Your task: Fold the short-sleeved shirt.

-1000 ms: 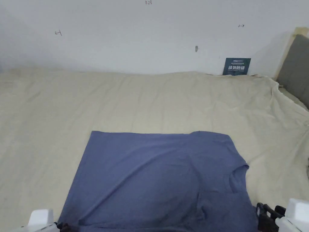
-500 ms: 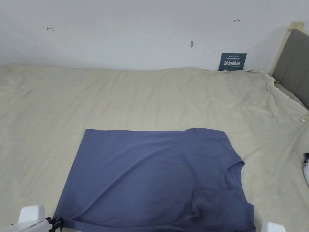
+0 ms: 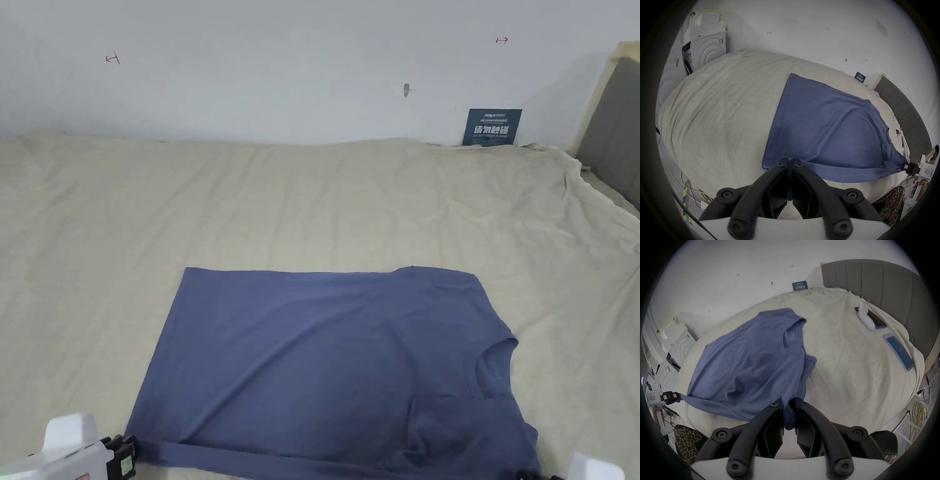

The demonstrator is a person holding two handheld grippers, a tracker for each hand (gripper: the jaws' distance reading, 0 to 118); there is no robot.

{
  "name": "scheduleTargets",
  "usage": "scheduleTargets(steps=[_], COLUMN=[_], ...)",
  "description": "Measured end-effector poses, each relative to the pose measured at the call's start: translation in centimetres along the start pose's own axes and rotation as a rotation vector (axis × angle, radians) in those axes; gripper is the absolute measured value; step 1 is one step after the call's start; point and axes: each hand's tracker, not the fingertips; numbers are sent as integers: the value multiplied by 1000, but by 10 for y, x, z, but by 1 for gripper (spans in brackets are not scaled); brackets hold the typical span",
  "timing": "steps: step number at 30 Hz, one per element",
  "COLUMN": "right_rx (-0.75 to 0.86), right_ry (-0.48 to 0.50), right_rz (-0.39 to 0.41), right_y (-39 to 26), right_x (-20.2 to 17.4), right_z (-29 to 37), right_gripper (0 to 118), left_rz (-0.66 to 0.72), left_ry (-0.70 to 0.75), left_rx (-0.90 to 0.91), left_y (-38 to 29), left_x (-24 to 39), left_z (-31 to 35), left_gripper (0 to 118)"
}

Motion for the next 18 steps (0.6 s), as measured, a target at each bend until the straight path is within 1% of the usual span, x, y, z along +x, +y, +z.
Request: scheduleTargets(steps=[5, 9, 12, 18], right_rx=[71, 89, 82, 31], right_ry=[12, 14, -7, -46], right_rz=[0, 2, 16, 23], right_y=[41, 74, 98, 133], right_x=[-11, -19, -30, -28], right_z=[7, -7, -25, -87], right_gripper=[10, 10, 10, 10], left_rz=[23, 10, -12, -95], left_ry=[-15, -15, 0, 53], left_rx=[47, 67, 76, 45], left_y=[32, 60, 78, 107], left_x=[2, 11, 18, 33], left_z=[-10, -26, -45, -99], left_gripper=[2, 2, 2, 2])
